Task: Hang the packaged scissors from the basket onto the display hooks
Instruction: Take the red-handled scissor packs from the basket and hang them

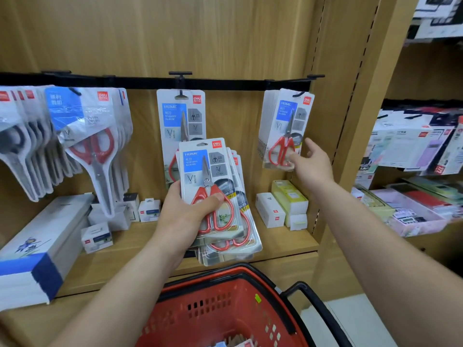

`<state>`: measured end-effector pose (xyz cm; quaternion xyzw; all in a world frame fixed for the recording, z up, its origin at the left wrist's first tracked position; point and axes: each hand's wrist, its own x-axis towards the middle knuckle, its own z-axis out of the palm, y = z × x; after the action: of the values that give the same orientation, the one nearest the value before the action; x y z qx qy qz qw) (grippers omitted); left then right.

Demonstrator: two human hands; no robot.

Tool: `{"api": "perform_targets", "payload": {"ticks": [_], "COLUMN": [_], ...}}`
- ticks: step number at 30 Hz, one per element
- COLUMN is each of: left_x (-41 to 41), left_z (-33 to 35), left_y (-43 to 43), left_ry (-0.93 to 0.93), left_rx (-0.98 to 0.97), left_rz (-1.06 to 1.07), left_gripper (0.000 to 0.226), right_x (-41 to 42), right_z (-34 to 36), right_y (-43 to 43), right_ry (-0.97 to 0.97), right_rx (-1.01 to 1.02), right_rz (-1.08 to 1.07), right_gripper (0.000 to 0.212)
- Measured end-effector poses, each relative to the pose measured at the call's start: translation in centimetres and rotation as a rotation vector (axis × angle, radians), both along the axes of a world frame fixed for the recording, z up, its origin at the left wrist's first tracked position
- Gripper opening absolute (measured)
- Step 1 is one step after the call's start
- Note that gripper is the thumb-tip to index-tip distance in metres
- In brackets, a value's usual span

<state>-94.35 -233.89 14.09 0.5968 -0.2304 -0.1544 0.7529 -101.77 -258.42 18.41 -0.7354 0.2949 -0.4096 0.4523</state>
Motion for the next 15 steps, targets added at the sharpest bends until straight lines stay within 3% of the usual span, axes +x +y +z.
{"api": "perform_targets", "payload": {"ticks": [4,6,8,11,15], "left_x": [-0.5,-0.9,-1.6,-2.5,-3.0], "left_z": [-0.6,-1.2,-1.8,-2.7,-3.8], "left_y": [-0.2,-0.5,-0.7,-0.8,-0.5], "left_ry": [0.030,0.046,0.067,0.080,0.076], "left_rx": [-0.019,-0.018,-0.018,-0.037,-0.048], "left_rz": [-0.006,-0.013,-0.024,-0.048,-0.066], "left_gripper": [0.039,0.039,0.041,0.035,0.038], "right_x": [-4.1,-5.8,-6.6,-6.4,-6.2], "right_z": [-3.9,-6.0,-7.6,-9.3,-10.8], "right_y": [7.4,11.1,13.5,14.8,15.4], "right_ry": [0.053,0.085,-0.027,-0.195,-0.214], "right_rx": [0.256,0.384,0.471,0.437,0.354], "right_rz": [0.317,0.473,0.563,0.502,0.384], "right_gripper": [0.029,0.046,0.048,0.038,0.047]}}
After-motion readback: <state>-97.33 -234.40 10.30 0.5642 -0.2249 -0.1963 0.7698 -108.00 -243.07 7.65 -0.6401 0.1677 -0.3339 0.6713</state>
